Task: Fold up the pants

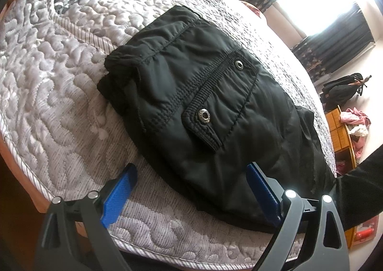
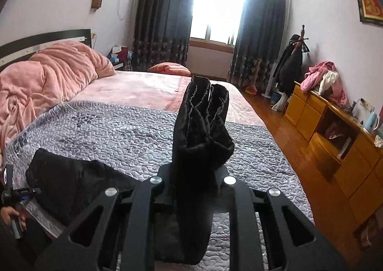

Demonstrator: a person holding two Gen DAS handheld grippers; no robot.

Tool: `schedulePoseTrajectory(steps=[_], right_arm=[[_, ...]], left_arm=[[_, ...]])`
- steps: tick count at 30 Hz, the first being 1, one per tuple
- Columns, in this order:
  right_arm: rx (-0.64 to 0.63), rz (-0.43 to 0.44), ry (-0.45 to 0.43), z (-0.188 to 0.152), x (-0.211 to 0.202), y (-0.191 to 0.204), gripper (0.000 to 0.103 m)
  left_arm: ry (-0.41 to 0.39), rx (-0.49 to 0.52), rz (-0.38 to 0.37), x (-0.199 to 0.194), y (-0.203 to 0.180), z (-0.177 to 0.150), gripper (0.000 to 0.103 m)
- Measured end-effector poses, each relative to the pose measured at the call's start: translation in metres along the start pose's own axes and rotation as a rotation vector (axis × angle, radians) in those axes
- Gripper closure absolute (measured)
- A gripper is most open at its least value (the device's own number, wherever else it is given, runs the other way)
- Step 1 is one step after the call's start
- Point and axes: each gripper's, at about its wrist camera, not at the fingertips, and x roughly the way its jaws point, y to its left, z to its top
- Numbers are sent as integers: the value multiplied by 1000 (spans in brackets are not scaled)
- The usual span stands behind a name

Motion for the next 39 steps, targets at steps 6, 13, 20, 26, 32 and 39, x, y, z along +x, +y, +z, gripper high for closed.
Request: schedulePoseTrajectory(steps=[6, 13, 20, 26, 32, 39], right_arm=[[-30, 6, 8, 0, 4, 15, 87], [-79, 5, 5, -2, 9, 34, 87], [-114, 15, 6, -4, 13, 44, 87], [-139, 27, 13, -5, 17, 53, 87], [-163, 35, 27, -8, 21, 62, 87], [-186, 43, 42, -9, 27, 75, 87]], left_arm=[[-1, -2, -3, -2, 1, 0, 10], [1, -6, -5, -3, 2, 0, 10], [1, -13, -8, -2, 3, -1, 10], [0, -21, -15, -2, 5, -2, 10], [-2, -30, -29, -4, 8, -2, 10], [0, -38, -48, -6, 15, -2, 10]])
